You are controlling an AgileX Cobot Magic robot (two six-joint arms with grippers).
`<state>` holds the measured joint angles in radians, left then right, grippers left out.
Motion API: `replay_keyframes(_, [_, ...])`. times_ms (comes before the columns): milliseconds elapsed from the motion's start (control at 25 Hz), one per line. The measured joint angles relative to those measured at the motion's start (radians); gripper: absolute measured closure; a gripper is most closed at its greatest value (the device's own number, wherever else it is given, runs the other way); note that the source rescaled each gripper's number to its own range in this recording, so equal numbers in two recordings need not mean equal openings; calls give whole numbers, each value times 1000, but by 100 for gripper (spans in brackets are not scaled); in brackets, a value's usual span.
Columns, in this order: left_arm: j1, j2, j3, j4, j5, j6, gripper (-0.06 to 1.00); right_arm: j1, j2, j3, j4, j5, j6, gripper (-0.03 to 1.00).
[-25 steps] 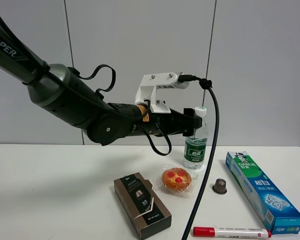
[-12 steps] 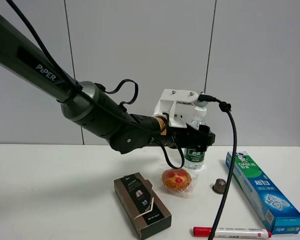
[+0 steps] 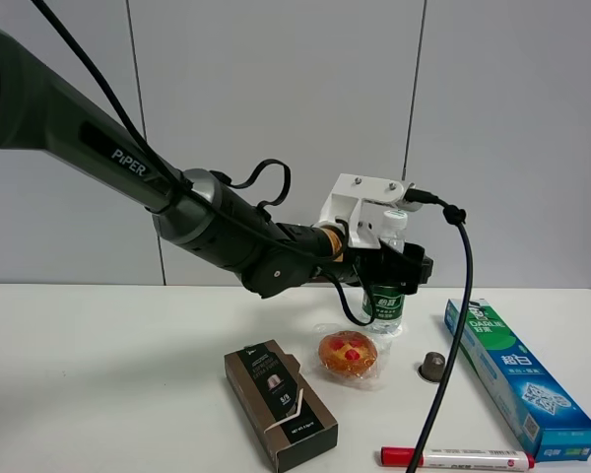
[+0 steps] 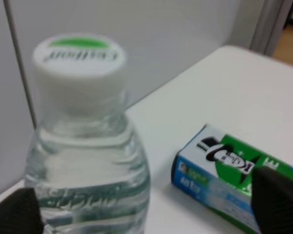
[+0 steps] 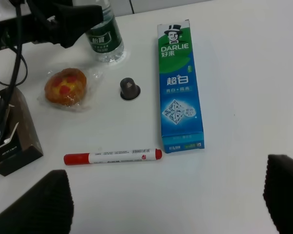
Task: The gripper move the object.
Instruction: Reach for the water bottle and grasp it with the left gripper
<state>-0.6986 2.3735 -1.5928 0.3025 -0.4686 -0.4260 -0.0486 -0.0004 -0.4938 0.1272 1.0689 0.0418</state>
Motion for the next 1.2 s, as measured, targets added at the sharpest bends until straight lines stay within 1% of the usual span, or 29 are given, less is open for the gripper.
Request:
replay_keyframes(320, [5, 63, -83, -38, 18, 87, -5, 0, 0, 0, 1, 0, 0, -3])
replay_keyframes(640, [39, 80, -97, -125, 16, 120, -5, 0, 0, 0, 2, 0, 0, -3])
replay_keyframes(1000, [32, 97, -110, -144, -21, 121, -6, 0, 0, 0, 2, 0, 0, -3])
replay_keyframes(1200, [16, 127, -168, -141, -21, 120, -6, 0, 0, 0, 2, 0, 0, -3])
